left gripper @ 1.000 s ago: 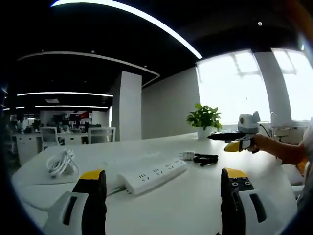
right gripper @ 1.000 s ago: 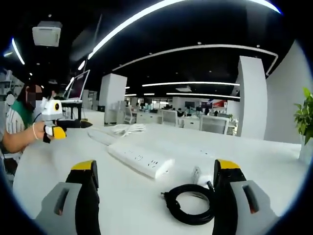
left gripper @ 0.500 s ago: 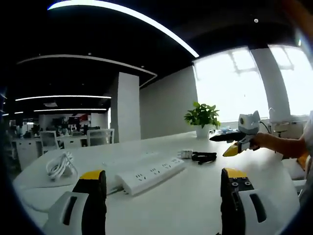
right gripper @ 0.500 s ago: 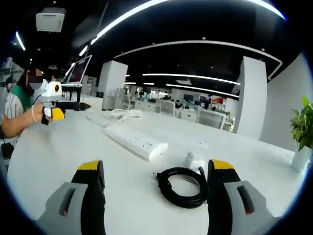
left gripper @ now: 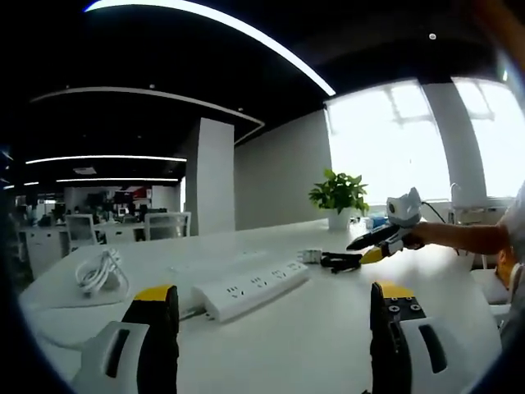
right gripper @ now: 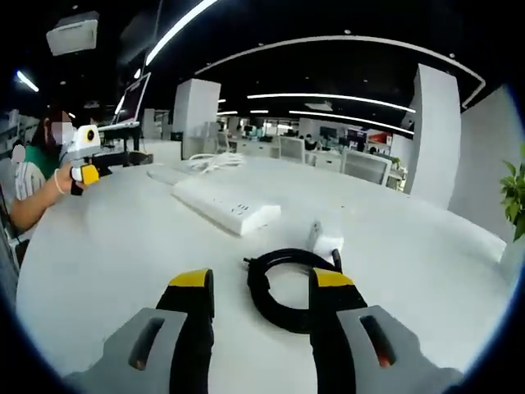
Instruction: Straighten the power strip on the desk, plug the charger into it
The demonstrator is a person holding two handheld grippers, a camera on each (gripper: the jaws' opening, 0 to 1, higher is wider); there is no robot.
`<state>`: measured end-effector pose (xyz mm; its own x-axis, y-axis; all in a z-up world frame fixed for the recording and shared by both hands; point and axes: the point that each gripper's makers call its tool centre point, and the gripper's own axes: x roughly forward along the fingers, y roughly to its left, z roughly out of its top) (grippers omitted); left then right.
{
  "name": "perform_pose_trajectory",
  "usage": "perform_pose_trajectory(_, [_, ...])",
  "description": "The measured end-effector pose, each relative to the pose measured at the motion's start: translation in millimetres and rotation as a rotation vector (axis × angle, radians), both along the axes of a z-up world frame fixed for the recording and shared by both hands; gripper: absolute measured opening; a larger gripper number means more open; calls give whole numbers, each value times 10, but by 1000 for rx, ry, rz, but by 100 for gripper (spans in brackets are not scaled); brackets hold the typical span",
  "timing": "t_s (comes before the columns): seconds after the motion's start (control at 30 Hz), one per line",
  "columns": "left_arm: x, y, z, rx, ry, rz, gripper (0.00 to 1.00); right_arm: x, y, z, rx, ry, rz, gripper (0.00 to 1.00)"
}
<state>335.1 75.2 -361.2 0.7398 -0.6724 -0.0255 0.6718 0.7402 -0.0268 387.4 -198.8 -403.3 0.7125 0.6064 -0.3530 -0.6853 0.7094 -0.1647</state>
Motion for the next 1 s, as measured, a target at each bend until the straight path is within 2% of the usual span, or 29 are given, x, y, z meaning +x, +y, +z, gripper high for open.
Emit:
perform_pose_trajectory(0.13, [2,0,0,-1,2,-2,99,15,17,-61,-66,39,31,40])
perform_pose_trajectory(0.3, [0,6,-9,-1,4,2,99,41,46,-95,-96,68,55,37])
perform_pose_trajectory(0.43, [-10,0,-21,0,8,-1,99,50,34,-176,-121,135,70,35])
perform_pose_trajectory(0.53, [-9,3,-23,-3,9,0,99,74,34,-187,-110,157,73,34])
perform_pose_trajectory(1.0, [-25,-2,-61,-2,25,-5,99,72,41,-243,-179,183,98,25])
